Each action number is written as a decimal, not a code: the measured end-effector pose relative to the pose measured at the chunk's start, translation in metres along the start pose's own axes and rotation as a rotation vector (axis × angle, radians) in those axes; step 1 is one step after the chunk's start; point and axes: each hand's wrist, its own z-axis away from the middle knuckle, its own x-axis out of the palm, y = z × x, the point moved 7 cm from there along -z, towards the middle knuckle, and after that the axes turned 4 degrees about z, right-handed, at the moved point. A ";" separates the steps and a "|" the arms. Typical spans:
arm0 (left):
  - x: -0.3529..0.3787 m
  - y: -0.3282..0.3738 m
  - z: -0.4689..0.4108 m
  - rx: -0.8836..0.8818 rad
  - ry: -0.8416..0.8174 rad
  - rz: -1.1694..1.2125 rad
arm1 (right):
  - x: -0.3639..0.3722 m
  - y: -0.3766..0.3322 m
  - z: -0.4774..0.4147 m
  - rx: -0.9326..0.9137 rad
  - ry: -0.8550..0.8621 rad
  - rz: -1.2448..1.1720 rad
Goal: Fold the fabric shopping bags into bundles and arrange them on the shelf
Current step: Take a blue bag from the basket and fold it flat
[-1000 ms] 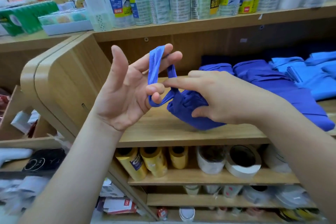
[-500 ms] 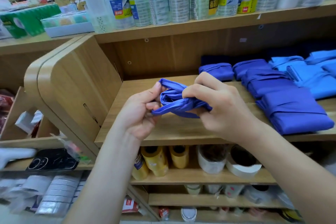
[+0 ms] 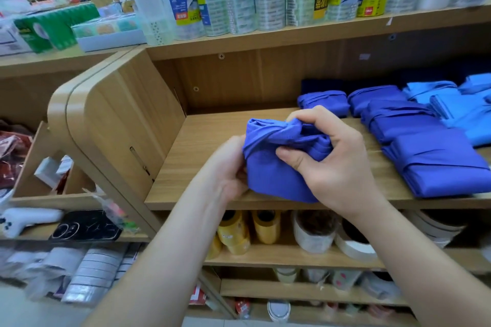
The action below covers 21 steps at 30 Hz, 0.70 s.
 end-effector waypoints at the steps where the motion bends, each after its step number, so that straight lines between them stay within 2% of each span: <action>1: 0.002 -0.002 0.001 -0.025 -0.010 0.012 | -0.001 0.005 0.000 0.040 0.039 -0.013; 3: 0.008 -0.006 0.005 -0.044 -0.059 0.030 | -0.004 0.016 0.002 0.133 0.134 -0.079; 5: 0.014 -0.007 0.007 0.015 -0.113 0.066 | -0.008 0.028 0.003 0.226 0.224 -0.159; 7: 0.019 -0.001 0.011 0.165 -0.179 0.114 | -0.010 0.038 0.002 0.300 0.280 -0.241; 10: 0.017 0.009 0.019 0.414 -0.192 0.151 | -0.009 0.049 0.000 0.379 0.322 -0.395; 14: 0.010 0.017 0.029 0.623 -0.302 0.227 | -0.006 0.059 -0.001 0.477 0.358 -0.601; 18: 0.009 0.018 0.036 0.572 -0.508 0.254 | -0.003 0.064 0.003 0.554 0.344 -0.681; 21: 0.005 0.021 0.033 0.572 -0.396 0.023 | -0.002 0.065 0.006 0.564 0.292 -0.661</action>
